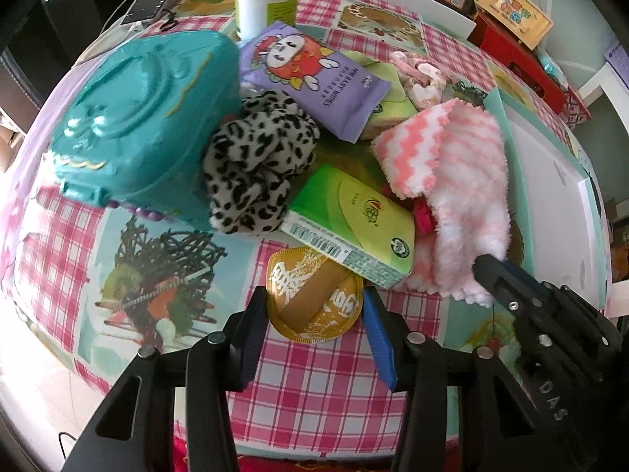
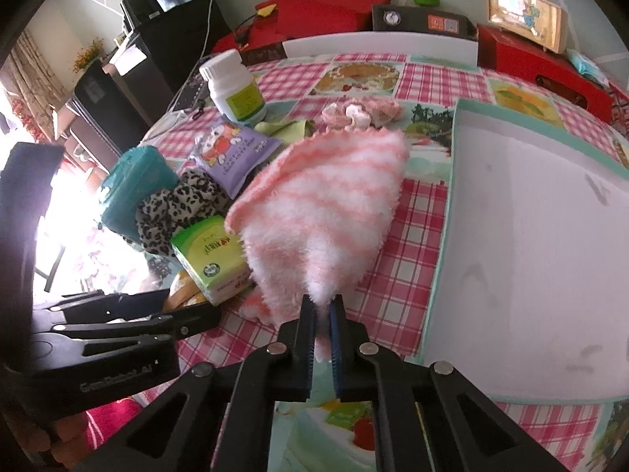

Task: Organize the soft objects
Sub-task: 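Carry the pink towel and gold cookie over the white tray and release both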

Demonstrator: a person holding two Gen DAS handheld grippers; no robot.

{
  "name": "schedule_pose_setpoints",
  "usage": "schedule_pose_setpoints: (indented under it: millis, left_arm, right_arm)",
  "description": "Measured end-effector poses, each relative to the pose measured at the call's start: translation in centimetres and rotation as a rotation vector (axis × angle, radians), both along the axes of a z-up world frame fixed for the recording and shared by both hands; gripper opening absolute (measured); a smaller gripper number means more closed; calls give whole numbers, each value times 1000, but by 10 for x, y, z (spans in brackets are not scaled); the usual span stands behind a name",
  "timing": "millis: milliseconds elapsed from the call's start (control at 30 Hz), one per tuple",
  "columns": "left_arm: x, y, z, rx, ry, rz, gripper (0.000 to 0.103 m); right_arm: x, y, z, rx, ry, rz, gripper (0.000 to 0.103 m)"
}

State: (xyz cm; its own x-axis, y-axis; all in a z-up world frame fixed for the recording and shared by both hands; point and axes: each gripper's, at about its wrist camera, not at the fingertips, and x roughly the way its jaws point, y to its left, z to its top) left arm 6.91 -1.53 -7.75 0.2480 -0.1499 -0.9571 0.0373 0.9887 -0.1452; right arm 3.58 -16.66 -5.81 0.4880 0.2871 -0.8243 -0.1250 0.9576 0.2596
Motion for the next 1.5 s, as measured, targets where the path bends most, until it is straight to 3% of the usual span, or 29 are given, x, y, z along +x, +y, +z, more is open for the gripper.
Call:
schedule_pose_setpoints:
  millis: [700, 1167, 1500]
  left_arm:
    - [-35, 45, 69, -79, -130, 29, 48]
    - [-12, 7, 146, -142, -357, -36, 48]
    - [16, -64, 170, -200, -447, -163, 48]
  right_arm:
    - [-19, -11, 70, 74, -171, -30, 7]
    - [-21, -41, 143, 101, -384, -109, 7]
    - [-26, -94, 187, 43, -542, -302, 7]
